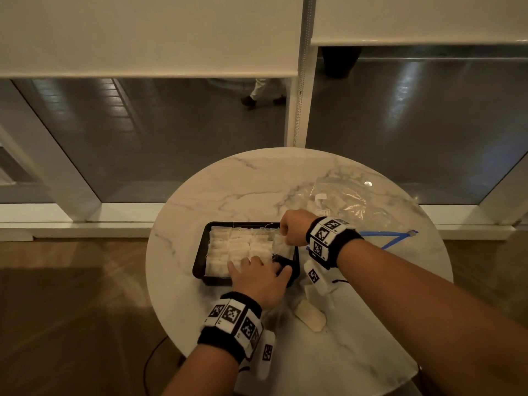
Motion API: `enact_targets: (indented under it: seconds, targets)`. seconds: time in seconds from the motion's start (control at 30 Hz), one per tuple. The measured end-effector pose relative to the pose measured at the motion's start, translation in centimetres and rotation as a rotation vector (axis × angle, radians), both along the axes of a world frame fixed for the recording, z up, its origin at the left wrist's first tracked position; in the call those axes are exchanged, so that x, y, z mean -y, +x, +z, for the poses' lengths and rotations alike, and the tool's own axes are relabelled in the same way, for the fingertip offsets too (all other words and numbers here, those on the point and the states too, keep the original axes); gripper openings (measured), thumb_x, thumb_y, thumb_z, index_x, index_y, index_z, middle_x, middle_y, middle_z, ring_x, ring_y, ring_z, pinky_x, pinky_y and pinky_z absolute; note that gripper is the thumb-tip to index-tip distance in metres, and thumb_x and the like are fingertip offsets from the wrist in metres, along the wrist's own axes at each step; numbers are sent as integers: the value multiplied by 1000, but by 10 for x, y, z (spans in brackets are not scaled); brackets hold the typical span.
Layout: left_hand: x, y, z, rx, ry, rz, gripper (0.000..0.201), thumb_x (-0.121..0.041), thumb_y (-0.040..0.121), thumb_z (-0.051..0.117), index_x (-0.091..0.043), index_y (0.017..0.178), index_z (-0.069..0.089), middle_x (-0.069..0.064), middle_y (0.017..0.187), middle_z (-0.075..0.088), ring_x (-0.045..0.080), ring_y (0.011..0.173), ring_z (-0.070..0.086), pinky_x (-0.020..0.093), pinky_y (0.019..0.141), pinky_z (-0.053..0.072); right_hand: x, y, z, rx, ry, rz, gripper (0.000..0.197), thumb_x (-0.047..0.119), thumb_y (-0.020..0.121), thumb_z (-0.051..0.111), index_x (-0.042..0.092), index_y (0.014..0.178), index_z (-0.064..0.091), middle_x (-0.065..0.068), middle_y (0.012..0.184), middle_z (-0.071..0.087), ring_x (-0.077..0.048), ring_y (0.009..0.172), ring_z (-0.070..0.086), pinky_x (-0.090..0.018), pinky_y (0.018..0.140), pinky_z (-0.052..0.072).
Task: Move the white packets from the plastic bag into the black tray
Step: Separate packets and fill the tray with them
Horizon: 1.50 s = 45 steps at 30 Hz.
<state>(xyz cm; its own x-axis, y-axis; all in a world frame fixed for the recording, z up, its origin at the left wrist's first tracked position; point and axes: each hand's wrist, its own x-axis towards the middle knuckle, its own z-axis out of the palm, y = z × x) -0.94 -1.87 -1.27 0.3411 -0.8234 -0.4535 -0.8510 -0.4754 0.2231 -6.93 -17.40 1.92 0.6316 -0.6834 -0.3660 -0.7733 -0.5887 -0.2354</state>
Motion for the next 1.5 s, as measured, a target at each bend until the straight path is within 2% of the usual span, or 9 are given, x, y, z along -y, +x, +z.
enact_targets:
  seconds: [0.17, 0.3, 0.43, 0.57, 0.73, 1.13, 1.3, 1.5]
  targets:
    - [-2, -6, -11, -42, -76, 62, 55, -62, 99, 24, -31, 130, 58, 10, 139, 48, 31, 135, 34, 60, 118, 12, 1, 9, -2, -94, -106, 53, 22, 11, 90, 61, 13, 110, 70, -9, 106, 70, -27, 90, 67, -39, 81, 59]
    - [-1, -5, -16, -42, -78, 58, 59, -64, 98, 24, -30, 128, 61, 8, 136, 48, 30, 132, 35, 59, 115, 16, 1, 11, -5, -107, -152, 72, 25, 14, 89, 60, 16, 112, 67, -7, 107, 68, -28, 90, 66, -40, 82, 59]
    - [-1, -4, -18, -32, -75, 53, 62, -64, 97, 22, -28, 127, 63, 8, 135, 49, 29, 131, 35, 57, 113, 18, 0, 12, -7, -83, -172, 49, 23, 14, 88, 63, 19, 109, 71, -6, 107, 69, -28, 92, 68, -41, 84, 59]
    - [0, -4, -17, -17, -71, 47, 62, -63, 98, 22, -26, 126, 64, 8, 136, 48, 30, 131, 35, 56, 112, 19, 1, 10, -12, -30, -168, 13, 21, 13, 88, 66, 26, 101, 76, -2, 108, 70, -26, 94, 68, -37, 84, 58]
    - [1, -4, -17, -3, -59, 37, 63, -63, 98, 22, -27, 129, 62, 9, 137, 48, 31, 131, 35, 56, 110, 19, 1, 6, -18, 28, -186, -12, 23, 10, 86, 67, 28, 97, 77, 0, 105, 71, -23, 91, 68, -31, 78, 57]
    - [3, -3, -16, -1, -56, 25, 61, -63, 99, 23, -28, 131, 61, 10, 138, 48, 31, 133, 34, 58, 113, 18, 2, 3, -23, 146, -262, -7, 23, 13, 88, 63, 31, 96, 74, 4, 102, 70, -20, 88, 67, -29, 70, 52]
    - [3, -2, -21, 18, -56, 5, 58, -61, 98, 23, -31, 131, 60, 9, 135, 48, 32, 131, 34, 58, 111, 20, 2, 1, -22, 197, -214, -14, 22, 15, 85, 64, 30, 99, 73, 6, 102, 68, -18, 91, 66, -34, 78, 58]
    - [4, 2, -30, 78, -16, -102, 48, -52, 98, 27, -39, 138, 49, 11, 132, 48, 35, 126, 34, 60, 102, 23, -3, -5, -24, 244, -101, 0, 22, 16, 86, 60, 27, 99, 73, 4, 101, 71, -17, 90, 66, -34, 80, 58]
